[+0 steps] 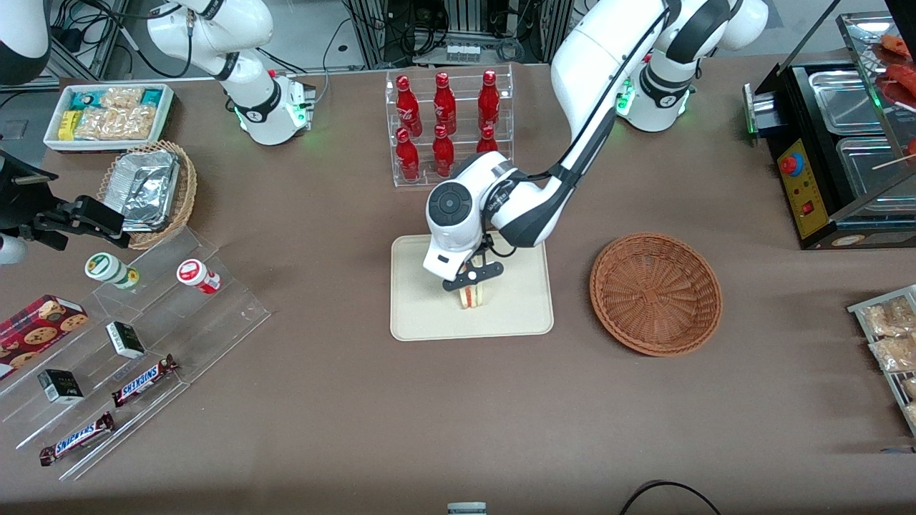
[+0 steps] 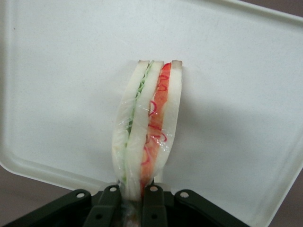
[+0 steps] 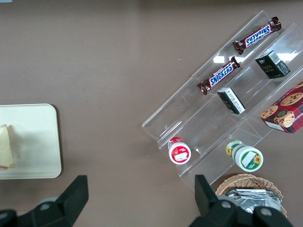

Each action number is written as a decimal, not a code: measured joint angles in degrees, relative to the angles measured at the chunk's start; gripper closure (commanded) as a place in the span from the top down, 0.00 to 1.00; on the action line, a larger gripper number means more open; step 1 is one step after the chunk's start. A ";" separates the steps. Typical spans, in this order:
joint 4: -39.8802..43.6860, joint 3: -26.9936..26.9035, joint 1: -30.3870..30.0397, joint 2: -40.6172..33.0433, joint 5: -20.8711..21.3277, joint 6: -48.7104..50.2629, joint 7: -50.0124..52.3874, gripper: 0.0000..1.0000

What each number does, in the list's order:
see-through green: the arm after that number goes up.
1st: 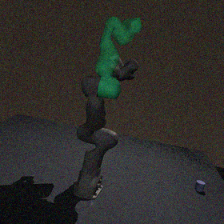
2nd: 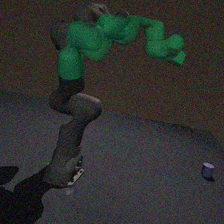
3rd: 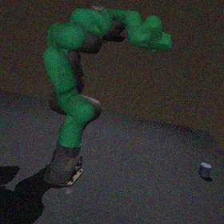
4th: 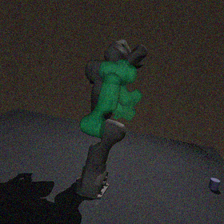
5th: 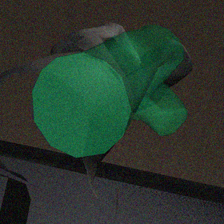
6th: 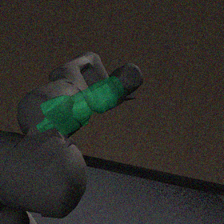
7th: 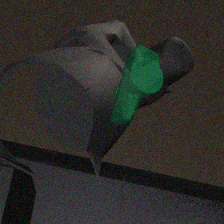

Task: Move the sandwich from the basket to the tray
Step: 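Lower the sandwich onto the tray and open the left gripper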

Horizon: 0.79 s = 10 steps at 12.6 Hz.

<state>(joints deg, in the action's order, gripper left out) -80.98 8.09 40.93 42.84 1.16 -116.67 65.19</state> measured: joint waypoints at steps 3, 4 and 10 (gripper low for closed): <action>0.10 -0.13 0.03 0.90 0.12 -1.92 0.20 0.20; 0.17 -0.22 0.03 1.08 0.15 -2.05 0.49 0.94; 1.39 -0.47 0.01 0.68 1.88 -1.68 0.41 1.00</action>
<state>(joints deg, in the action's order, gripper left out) -79.59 7.63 40.94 43.52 3.03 -118.34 65.60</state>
